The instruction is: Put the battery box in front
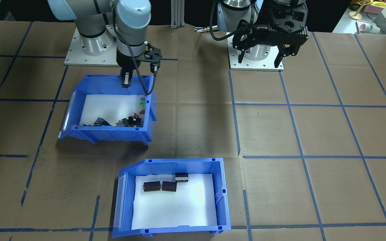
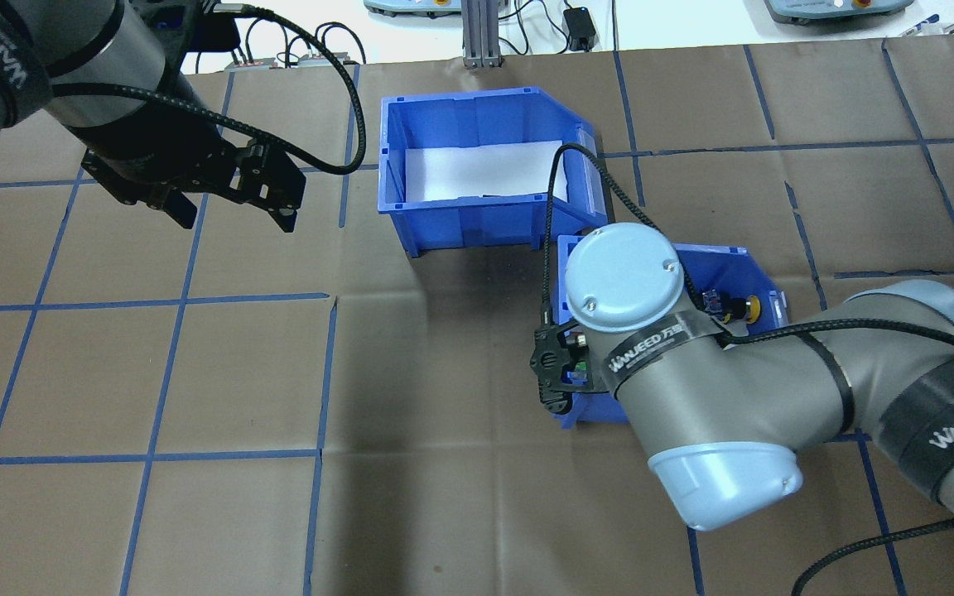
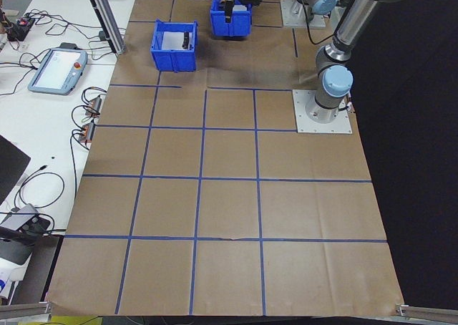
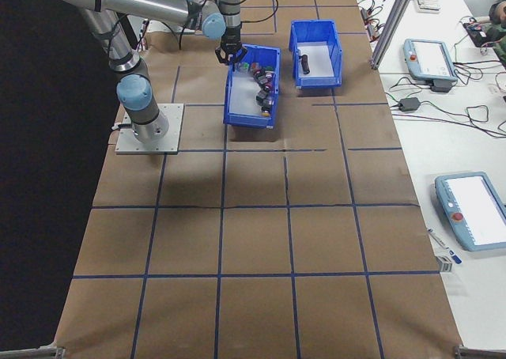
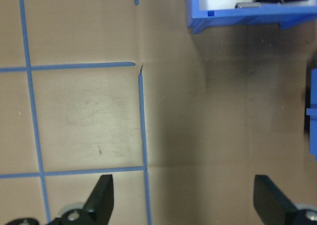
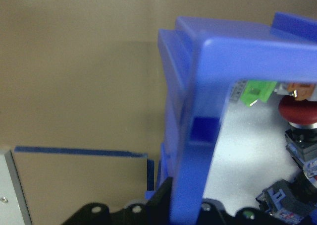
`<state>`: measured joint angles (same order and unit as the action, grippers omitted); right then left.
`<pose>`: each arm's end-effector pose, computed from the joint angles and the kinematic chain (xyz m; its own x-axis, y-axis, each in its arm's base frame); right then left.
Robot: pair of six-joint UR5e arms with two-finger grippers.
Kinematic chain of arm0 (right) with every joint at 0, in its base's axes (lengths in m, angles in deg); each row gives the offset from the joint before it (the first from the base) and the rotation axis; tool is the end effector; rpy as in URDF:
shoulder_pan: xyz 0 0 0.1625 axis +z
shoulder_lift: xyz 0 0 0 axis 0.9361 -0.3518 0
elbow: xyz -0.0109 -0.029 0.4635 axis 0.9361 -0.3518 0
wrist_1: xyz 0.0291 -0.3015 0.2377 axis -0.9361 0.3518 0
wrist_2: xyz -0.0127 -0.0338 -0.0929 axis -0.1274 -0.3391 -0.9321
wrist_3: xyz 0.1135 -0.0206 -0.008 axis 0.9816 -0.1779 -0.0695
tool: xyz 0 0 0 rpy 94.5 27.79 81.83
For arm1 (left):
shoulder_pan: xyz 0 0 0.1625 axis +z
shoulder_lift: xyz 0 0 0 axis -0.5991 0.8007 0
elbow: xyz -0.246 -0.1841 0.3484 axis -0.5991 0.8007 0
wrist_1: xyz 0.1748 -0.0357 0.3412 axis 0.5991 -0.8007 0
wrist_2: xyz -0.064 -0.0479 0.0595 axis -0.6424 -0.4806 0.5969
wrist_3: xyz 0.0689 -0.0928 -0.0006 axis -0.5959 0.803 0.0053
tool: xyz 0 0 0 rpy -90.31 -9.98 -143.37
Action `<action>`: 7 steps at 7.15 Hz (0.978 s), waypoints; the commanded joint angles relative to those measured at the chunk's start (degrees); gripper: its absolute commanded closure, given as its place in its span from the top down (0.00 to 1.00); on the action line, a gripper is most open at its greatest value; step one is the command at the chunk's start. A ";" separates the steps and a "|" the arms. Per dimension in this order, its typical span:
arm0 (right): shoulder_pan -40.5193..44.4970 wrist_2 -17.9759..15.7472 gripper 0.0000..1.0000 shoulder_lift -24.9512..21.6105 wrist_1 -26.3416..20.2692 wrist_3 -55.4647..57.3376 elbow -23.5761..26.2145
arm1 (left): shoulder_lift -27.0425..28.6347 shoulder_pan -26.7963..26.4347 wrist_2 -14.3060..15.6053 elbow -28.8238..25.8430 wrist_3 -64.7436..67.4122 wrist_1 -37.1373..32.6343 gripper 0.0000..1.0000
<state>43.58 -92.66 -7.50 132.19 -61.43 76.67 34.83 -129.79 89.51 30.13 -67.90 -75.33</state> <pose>0.2447 -0.3057 0.3346 0.0357 -0.9993 -0.0062 -0.9659 -0.0361 0.2563 -0.1563 -0.4042 0.5509 -0.9912 0.1321 0.0109 0.1314 0.9898 -0.0543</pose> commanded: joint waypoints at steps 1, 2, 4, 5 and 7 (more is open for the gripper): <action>10.63 -3.48 0.00 5.75 4.07 7.48 -1.97 | -0.27 2.18 0.35 1.23 -7.34 0.02 1.00; 14.85 -4.56 0.00 9.26 3.73 11.95 -4.86 | -0.53 2.28 0.52 1.93 -7.30 0.19 1.00; 18.23 -4.48 0.00 13.06 3.12 15.14 -9.79 | -0.01 2.55 0.96 2.12 -7.38 0.54 1.00; 18.23 -4.57 0.00 13.94 2.94 15.50 -10.16 | -0.10 2.55 0.96 2.47 -7.30 0.54 1.00; 18.15 -4.48 0.08 14.48 3.02 15.51 -10.16 | -0.36 2.55 0.96 3.35 -7.30 1.68 1.00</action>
<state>61.72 -97.19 6.59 135.24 -46.07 66.68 34.58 -127.26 90.45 33.04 -75.26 -74.24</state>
